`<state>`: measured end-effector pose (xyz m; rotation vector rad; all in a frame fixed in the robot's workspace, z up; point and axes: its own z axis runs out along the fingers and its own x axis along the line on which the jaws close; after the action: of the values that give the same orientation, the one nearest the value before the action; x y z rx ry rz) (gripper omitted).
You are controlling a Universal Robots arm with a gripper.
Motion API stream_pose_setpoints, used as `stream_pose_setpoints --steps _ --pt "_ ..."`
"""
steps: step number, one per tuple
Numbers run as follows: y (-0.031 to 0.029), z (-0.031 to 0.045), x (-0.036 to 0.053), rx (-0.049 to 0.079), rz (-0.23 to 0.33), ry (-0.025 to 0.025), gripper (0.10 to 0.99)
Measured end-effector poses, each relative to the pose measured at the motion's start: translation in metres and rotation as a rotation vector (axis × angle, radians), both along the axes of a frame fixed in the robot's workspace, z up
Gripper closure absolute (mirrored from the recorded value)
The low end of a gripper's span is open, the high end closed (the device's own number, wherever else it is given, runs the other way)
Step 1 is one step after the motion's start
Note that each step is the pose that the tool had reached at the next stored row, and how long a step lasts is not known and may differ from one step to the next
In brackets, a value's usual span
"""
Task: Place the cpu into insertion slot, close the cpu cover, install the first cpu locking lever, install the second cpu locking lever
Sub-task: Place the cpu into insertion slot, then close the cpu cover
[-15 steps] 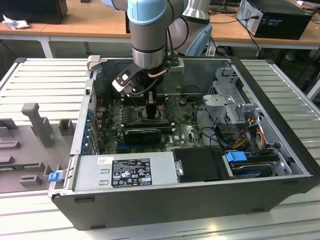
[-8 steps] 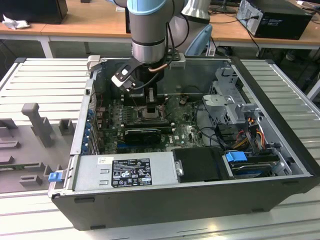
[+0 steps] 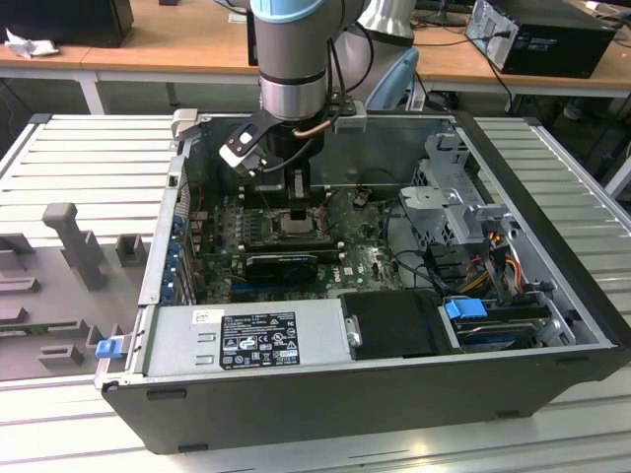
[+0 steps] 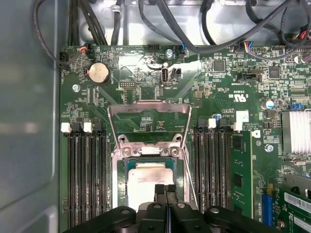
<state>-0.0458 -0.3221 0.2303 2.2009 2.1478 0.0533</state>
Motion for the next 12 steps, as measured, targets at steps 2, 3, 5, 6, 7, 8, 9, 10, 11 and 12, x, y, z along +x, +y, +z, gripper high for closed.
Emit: stream_pose_setpoints --steps 2,3,5,6,7,8,9,10,11,12 --pt "0.0000 0.0019 0.0000 0.000 0.000 0.0000 0.980" --pt "0.0000 0.0022 0.0000 0.000 0.000 -0.0001 0.980" --pt "0.0000 0.0025 0.0010 -0.002 0.000 0.0002 0.980" --pt "0.0000 0.0025 0.0041 -0.002 0.000 0.0009 0.980" --pt "-0.0004 0.0025 0.0103 -0.002 0.000 0.0039 0.980" --pt "-0.0004 0.0025 0.0133 -0.002 0.000 0.0057 0.980" --pt "-0.0006 0.0025 0.0164 -0.001 0.000 0.0080 0.980" --pt "-0.0007 0.0025 0.0189 0.000 0.000 0.0095 0.980" --pt "-0.0007 0.0024 0.0210 0.001 0.000 0.0121 0.980" --pt "-0.0007 0.0024 0.0212 0.001 0.000 0.0122 0.980"
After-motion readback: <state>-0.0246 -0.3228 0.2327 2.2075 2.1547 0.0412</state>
